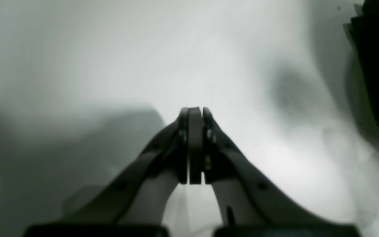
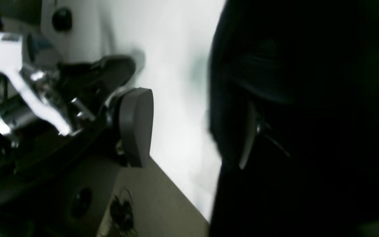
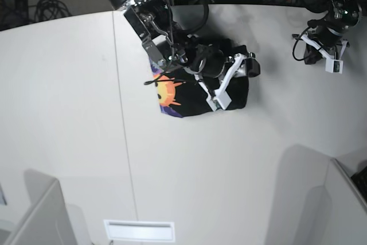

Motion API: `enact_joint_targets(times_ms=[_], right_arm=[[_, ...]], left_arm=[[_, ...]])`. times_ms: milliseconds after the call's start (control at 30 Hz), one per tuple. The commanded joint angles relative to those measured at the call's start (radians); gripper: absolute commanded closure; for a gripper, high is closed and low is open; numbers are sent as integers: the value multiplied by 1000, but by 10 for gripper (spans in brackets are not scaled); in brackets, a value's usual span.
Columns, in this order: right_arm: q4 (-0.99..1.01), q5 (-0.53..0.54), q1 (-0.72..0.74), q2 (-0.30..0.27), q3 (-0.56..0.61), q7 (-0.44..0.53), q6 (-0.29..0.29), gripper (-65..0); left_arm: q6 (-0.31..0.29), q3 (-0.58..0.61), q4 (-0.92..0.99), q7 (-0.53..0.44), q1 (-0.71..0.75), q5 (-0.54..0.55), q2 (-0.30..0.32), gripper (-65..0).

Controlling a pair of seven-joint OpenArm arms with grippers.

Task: Fold the T-shirt properly
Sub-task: 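Lift the bundle with the right gripper and flip it over, then release the bundle and pull the right gripper back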

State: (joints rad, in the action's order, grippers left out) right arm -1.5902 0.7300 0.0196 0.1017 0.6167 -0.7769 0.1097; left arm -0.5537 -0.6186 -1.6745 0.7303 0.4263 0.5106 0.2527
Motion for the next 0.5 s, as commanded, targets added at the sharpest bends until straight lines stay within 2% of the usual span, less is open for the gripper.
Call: enact_joint_targets(times_ms=[0,133,333,467], right_arm=[[-16,17,29,11,16,14,-6,-356],[-14,17,64,11,104,10,-6,-356],[-35,17,118,11,205,-69,-12,-356],[-124,15,121,-38,174,-51,-11,-348]], left_arm=[[-4,-7,-11,-16,1,15,13,0],[-4,-7,-11,-16,1,15,13,0],[-4,-50,-11,-16,1,20,13,0],[-6,-47,-14,-16,1,21,10,0]])
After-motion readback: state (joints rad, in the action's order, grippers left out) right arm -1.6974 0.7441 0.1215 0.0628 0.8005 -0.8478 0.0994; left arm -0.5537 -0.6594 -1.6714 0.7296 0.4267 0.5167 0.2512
